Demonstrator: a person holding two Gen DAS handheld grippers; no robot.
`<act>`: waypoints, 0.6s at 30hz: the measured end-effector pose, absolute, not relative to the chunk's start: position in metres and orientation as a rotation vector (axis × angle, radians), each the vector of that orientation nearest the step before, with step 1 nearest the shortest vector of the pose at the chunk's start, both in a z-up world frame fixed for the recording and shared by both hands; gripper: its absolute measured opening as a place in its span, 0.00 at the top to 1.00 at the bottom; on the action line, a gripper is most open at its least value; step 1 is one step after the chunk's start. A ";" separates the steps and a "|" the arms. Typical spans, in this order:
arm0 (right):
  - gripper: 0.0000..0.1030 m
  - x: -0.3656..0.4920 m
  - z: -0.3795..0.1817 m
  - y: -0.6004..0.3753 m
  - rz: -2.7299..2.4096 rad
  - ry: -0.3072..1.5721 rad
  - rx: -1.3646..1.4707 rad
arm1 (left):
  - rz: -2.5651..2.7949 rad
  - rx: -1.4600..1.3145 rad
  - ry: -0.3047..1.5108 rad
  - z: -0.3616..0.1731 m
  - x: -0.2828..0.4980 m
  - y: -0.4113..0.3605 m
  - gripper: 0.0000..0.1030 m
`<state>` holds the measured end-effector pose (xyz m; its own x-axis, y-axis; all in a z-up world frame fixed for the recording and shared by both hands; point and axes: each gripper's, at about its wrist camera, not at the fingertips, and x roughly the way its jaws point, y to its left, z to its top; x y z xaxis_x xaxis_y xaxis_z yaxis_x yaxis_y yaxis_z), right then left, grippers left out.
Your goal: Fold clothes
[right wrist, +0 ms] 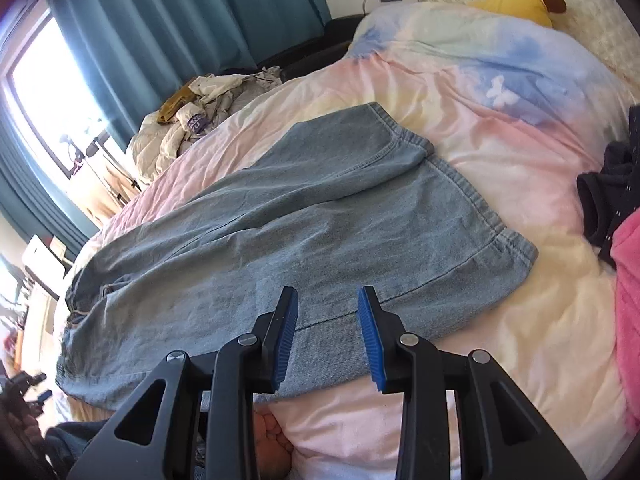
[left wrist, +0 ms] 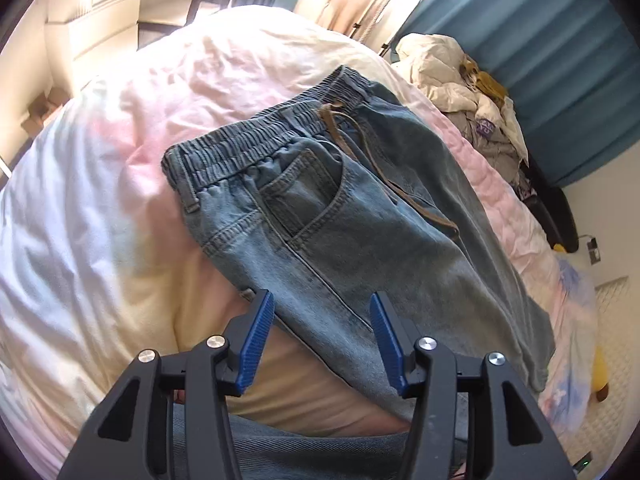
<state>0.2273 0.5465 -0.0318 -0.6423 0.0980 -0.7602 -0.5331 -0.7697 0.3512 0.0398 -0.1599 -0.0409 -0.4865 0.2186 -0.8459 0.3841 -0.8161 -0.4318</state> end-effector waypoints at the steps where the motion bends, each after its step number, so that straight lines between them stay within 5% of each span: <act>1: 0.70 0.228 -0.037 0.555 2.406 0.861 -1.073 | -2.437 1.527 0.932 -0.043 0.039 -0.170 0.50; 8: 0.70 0.236 -0.077 0.603 2.248 1.265 -1.024 | -2.248 1.569 1.148 -0.079 0.031 -0.230 0.50; 13: 0.47 0.243 -0.110 0.625 2.080 1.560 -0.963 | -2.064 1.752 1.518 -0.127 0.016 -0.245 0.50; 18: 0.44 0.251 -0.126 0.638 1.999 1.643 -0.896 | -1.981 1.832 1.574 -0.150 0.000 -0.246 0.50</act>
<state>0.2511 0.6379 -0.1262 -0.7140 -0.0902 -0.6943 -0.6637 -0.2286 0.7122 0.0003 -0.2465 -0.1504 -0.3121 0.5796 -0.7528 0.6025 -0.4919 -0.6285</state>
